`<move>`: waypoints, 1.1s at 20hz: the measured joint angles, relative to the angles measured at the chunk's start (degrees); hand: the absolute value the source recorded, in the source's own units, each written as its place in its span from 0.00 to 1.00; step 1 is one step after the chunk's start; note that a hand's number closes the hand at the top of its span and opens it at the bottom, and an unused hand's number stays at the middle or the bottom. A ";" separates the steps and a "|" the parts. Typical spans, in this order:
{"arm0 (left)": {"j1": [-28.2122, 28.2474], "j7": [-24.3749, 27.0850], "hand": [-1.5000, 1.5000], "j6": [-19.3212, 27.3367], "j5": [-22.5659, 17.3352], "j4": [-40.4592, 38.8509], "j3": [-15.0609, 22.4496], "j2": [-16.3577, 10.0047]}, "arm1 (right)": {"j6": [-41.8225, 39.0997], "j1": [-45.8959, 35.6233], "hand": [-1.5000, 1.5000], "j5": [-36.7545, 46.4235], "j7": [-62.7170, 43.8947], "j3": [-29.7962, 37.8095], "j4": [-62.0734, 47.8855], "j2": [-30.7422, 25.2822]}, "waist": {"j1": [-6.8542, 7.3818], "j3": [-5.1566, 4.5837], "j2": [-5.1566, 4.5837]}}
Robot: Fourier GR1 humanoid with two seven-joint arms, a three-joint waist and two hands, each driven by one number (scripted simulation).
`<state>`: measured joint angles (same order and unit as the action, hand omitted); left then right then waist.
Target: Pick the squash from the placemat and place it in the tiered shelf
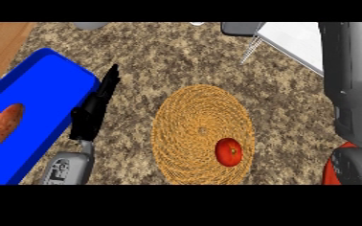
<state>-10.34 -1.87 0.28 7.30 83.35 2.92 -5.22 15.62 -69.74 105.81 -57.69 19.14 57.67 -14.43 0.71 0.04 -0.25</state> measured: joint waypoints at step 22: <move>-0.22 -0.61 0.50 0.09 0.69 -0.19 -0.41 0.54 | 6.29 11.74 0.00 1.05 -3.53 5.14 7.54 -2.70 | -0.82 -0.06 0.39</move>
<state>-10.56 -2.48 0.37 7.99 83.15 2.51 -4.67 21.91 -58.01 106.85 -61.22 24.29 65.21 -17.13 -0.11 -0.02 0.14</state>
